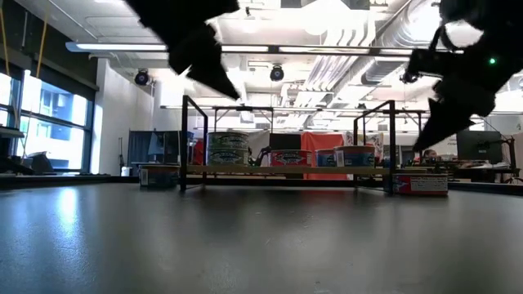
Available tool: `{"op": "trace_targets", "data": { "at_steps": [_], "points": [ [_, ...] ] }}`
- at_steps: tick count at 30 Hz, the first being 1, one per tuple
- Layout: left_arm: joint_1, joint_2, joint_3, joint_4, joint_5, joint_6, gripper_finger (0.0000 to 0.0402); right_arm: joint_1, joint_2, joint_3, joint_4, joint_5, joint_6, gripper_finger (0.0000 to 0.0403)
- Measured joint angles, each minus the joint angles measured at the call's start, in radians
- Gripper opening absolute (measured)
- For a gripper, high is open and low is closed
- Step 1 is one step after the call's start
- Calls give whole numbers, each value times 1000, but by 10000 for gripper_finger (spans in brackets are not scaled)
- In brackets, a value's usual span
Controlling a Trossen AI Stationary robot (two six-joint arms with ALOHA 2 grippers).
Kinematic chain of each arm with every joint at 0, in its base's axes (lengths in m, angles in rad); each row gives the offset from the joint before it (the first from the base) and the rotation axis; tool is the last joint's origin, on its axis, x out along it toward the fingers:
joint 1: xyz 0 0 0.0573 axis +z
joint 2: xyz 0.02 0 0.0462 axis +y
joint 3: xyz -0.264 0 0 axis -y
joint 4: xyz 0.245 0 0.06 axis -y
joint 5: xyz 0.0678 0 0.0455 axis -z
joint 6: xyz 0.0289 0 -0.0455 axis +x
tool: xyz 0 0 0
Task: Stack canned seafood by type on shelf
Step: Stack the red tuna can on top of the red tuna can
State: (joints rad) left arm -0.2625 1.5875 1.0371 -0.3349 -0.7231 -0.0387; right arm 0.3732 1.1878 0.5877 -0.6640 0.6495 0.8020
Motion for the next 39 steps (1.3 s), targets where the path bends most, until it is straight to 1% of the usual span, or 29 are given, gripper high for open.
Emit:
{"op": "trace_targets", "data": {
  "at_steps": [3,5,8,11,14,17,20,22,24,26,28,29,31,34,35,36,38,39],
  "points": [
    [-24,0,-61,22,-66,-96,106,-23,-16,0,-167,41,161,89],
    [-34,0,-95,34,-107,-117,106,-51,-16,-1,-207,57,208,89],
    [-36,1,-140,47,-125,-125,106,-106,-16,-21,-174,52,210,89],
    [-36,1,-164,53,-126,-168,106,-161,-16,-59,-118,39,199,89],
    [-39,1,-191,69,-126,-193,106,-214,-15,-87,-57,-40,185,89],
    [-49,1,-206,90,-126,-194,106,-242,-8,-97,54,-103,151,89],
    [-59,1,-207,111,-126,-187,106,-243,15,-99,217,-180,99,88],
    [-65,1,-207,145,-126,-169,106,-243,36,-100,366,-269,49,83],
    [-74,1,-207,188,-126,-133,106,-237,67,-100,548,-393,-53,78],
    [-82,1,-207,233,-126,-89,106,-220,89,-99,686,-504,-171,72],
    [-88,1,-207,264,-125,-53,106,-198,94,-87,725,-538,-225,64],
    [-91,1,-207,277,-125,-38,106,-186,94,-73,705,-538,-227,58],
    [-94,1,-207,290,-125,-25,106,-163,93,-35,597,-536,-213,42],
    [-94,1,-207,288,-118,-20,106,-114,93,44,328,-522,-169,13],
    [-94,1,-207,288,-116,-24,106,-95,93,71,236,-490,-144,7],
    [-94,1,-207,289,-113,-28,106,-77,93,99,143,-432,-106,4],
    [-94,2,-207,288,-111,-40,106,-46,93,149,-36,-262,14,8],
    [-93,4,-207,289,-110,-44,106,-41,93,165,-105,-205,82,9]
  ]
}}
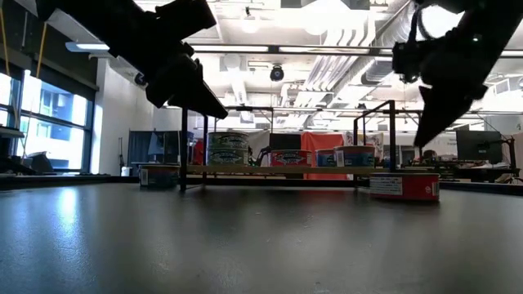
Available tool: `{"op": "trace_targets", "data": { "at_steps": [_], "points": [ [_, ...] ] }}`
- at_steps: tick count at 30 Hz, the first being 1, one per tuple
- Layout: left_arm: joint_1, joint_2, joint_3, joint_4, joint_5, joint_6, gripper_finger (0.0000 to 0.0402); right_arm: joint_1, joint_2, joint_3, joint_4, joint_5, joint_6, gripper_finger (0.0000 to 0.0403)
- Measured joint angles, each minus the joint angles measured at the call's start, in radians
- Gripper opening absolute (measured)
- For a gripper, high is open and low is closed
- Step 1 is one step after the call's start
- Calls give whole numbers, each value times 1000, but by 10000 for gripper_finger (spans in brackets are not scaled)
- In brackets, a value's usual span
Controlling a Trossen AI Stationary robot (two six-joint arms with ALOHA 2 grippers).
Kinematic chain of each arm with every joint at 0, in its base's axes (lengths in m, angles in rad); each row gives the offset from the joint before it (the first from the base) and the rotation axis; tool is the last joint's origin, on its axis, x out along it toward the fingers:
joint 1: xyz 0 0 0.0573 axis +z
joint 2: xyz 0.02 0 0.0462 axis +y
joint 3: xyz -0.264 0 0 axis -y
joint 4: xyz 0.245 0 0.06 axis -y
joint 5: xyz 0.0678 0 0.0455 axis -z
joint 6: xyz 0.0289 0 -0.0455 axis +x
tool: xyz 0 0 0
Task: Stack canned seafood by type on shelf
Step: Stack the red tuna can on top of the red tuna can
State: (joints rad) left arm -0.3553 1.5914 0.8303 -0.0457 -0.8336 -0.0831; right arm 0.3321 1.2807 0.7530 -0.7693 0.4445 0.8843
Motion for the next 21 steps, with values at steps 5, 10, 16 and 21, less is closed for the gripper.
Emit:
{"op": "trace_targets", "data": {
  "at_steps": [5,10,16,21],
  "points": [
    [0,1,0,-1,10,-8,106,-37,0,-43,-132,-31,161,2],
    [0,2,0,-1,12,-10,106,-59,2,-150,135,-150,158,1],
    [0,2,0,3,12,-9,106,-28,1,-195,886,-322,-250,1],
    [0,3,0,16,51,2,106,-8,0,-136,945,-303,-420,0]
  ]
}}
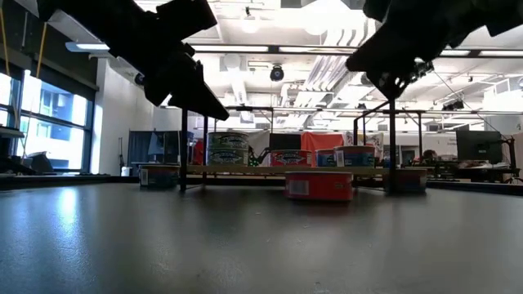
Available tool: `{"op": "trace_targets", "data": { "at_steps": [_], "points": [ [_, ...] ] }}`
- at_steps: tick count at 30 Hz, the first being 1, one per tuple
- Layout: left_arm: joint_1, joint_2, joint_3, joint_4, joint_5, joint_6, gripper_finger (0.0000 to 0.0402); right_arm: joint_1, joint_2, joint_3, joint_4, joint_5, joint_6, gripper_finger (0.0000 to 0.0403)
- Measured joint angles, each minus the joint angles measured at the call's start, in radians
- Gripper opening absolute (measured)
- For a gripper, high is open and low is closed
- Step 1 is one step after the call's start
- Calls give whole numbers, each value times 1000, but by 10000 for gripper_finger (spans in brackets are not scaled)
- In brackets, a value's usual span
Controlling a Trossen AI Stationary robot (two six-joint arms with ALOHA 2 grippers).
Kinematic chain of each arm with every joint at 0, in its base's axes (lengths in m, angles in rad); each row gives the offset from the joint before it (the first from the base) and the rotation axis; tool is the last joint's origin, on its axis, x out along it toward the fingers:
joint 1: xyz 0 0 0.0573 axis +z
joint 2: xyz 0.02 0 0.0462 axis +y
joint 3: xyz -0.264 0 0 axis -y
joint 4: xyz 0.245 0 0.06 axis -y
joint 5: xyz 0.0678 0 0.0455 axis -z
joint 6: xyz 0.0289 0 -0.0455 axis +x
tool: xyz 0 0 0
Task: Stack canned seafood by type on shelf
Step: Stack the red tuna can on top of the red tuna can
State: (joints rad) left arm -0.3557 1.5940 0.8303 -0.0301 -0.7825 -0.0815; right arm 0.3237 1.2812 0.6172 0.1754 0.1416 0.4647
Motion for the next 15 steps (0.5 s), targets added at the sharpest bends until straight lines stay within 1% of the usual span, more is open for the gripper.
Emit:
{"op": "trace_targets", "data": {
  "at_steps": [3,5,7,10,11,13,15],
  "points": [
    [12,27,0,100,133,85,106,-1,0,1,-68,76,2,0],
    [23,68,0,197,242,195,106,-2,0,1,-125,152,12,0],
    [36,122,1,314,332,318,106,-1,5,1,-191,251,43,0],
    [61,215,3,475,401,498,106,5,27,1,-264,380,111,0],
    [75,244,12,508,409,535,106,5,38,1,-278,401,132,0],
    [110,285,50,512,441,571,106,5,62,1,-284,409,154,0],
    [151,310,100,477,539,586,106,7,79,1,-281,408,165,0]
  ]
}}
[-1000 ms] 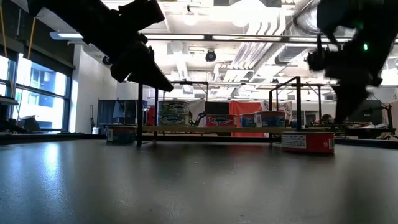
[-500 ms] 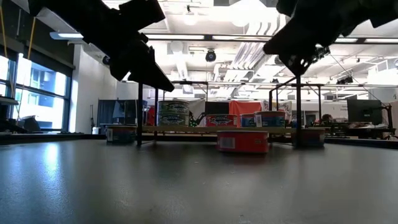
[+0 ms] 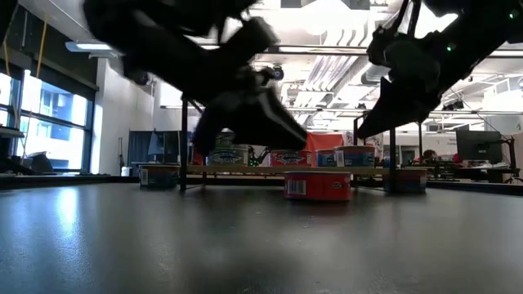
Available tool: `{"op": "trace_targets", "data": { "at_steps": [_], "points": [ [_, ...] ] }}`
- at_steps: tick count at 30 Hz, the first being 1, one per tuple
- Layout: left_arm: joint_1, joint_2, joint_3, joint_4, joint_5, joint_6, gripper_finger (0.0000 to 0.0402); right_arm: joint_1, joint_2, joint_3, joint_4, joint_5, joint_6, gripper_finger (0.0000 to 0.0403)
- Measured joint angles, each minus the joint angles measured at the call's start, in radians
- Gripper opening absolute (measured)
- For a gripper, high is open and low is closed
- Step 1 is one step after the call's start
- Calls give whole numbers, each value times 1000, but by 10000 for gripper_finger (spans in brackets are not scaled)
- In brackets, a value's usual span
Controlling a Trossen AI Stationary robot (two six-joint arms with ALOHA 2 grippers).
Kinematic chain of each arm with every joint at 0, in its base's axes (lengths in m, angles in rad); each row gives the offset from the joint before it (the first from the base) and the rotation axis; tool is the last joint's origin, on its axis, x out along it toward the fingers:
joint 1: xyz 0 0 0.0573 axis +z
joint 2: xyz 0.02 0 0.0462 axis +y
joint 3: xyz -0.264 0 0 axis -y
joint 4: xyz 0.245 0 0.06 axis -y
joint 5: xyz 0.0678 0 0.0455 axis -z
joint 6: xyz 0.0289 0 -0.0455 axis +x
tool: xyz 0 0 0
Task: Stack canned seafood by type on shelf
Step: Stack the red tuna can on top of the red tuna can
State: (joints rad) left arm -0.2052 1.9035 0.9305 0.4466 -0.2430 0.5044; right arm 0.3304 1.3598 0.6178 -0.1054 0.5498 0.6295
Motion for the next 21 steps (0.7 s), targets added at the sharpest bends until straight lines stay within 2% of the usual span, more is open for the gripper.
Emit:
{"op": "trace_targets", "data": {
  "at_steps": [3,5,11,14,18,21],
  "points": [
    [57,36,81,-115,154,-6,106,8,4,0,-3,1,44,0],
    [89,54,134,-209,197,-13,106,20,-13,0,-16,5,53,0],
    [126,121,272,-428,209,92,100,101,-119,0,-83,83,70,0],
    [124,127,291,-462,209,93,75,150,-152,0,-103,94,66,0],
    [112,119,289,-471,206,89,15,196,-150,0,-104,84,79,7],
    [105,106,286,-485,205,50,8,209,-145,0,-130,45,120,34]
  ]
}}
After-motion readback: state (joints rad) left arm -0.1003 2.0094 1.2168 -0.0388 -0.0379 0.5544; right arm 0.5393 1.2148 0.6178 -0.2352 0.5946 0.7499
